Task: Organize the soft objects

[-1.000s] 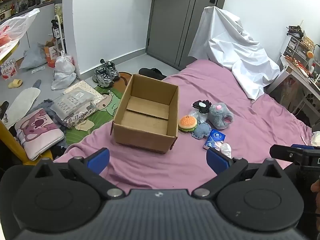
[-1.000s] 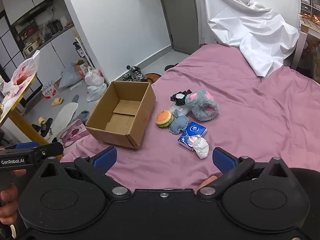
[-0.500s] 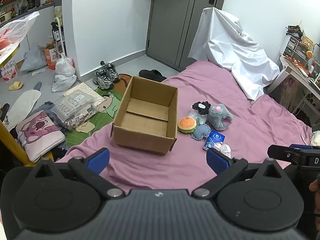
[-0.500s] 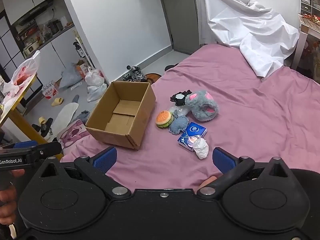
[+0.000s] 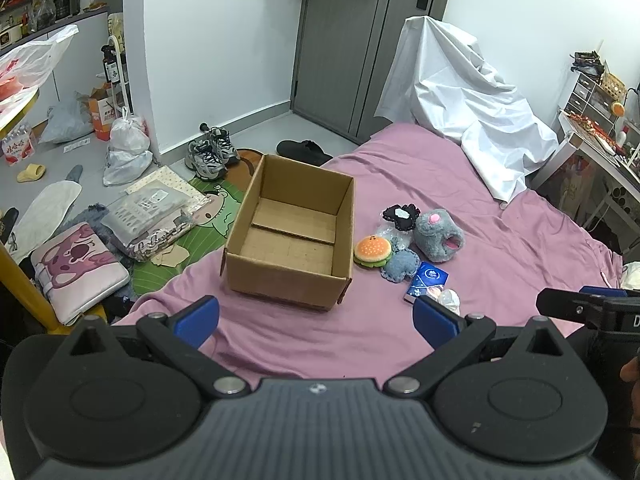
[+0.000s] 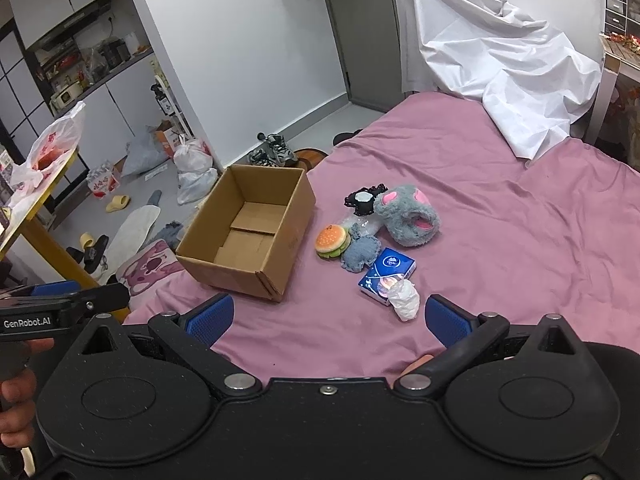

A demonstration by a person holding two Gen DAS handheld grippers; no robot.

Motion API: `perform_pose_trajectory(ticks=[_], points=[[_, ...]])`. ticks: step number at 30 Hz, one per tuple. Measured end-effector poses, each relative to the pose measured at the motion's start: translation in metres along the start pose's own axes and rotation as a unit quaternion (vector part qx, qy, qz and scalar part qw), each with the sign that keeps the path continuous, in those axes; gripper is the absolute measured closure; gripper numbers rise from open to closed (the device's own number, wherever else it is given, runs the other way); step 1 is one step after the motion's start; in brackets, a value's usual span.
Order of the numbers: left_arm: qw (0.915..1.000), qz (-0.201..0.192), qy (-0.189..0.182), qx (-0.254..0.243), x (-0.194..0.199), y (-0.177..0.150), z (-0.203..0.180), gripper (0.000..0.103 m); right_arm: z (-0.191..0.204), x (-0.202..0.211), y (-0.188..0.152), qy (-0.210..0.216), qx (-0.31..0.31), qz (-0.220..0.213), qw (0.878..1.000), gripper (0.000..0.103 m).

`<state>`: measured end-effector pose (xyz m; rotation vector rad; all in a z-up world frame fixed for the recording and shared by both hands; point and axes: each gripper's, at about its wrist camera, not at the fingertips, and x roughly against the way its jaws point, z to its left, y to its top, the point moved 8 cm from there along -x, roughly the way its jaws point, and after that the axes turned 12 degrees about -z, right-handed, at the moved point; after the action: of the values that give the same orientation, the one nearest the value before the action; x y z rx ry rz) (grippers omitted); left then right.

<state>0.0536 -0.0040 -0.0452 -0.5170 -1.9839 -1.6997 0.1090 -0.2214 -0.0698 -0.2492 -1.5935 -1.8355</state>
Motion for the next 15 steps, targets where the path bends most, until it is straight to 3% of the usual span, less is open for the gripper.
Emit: perform_pose_trajectory(ticks=[15], points=[[1.0, 0.0, -0.003, -0.002, 0.0023, 0.0009, -0.0042, 0.001, 0.0004, -0.0011, 0.0006, -0.002, 0.001, 0.001, 1.0, 0.0]])
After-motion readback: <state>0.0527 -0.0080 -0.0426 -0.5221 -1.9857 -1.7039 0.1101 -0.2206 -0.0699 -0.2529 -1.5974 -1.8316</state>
